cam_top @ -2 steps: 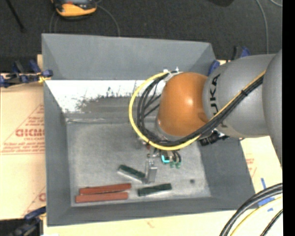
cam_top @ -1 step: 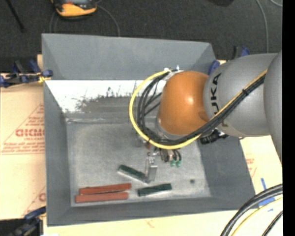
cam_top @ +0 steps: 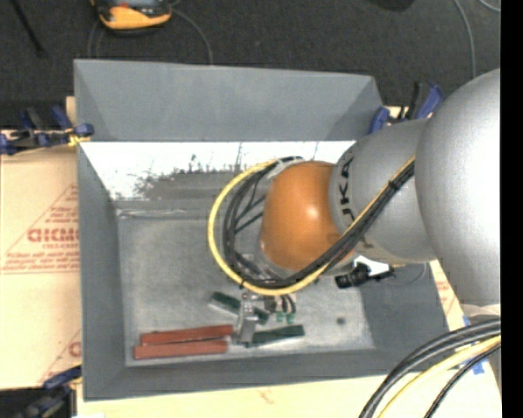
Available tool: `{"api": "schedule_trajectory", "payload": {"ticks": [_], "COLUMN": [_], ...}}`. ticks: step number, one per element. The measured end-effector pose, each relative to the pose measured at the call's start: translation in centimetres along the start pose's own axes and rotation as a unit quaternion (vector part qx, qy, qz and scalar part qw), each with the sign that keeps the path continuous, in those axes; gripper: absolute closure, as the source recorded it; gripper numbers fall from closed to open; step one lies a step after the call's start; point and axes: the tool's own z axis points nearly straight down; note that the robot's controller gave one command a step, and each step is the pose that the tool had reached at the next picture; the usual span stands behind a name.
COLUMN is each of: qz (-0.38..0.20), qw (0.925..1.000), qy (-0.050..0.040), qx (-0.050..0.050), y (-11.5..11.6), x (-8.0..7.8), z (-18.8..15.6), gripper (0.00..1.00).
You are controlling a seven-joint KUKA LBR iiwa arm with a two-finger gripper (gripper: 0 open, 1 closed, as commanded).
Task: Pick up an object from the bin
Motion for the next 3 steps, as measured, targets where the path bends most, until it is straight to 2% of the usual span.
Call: {"api": "schedule_trajectory", "payload": {"ticks": [1, 2, 3], "qz": [0.037, 0.062, 0.129], "qw": [0.9993, 0.9981, 0.9917], "qy": [0.0027, 0.0019, 0.0033], "qx": [0.001, 0.000, 0.001], "y": [0.7, 2.0, -0.8], "x": [-0.2, 1.2, 1.3], "z": [-0.5, 0.0, 3.5], "gripper": [0.00, 0.00, 0.00]}}
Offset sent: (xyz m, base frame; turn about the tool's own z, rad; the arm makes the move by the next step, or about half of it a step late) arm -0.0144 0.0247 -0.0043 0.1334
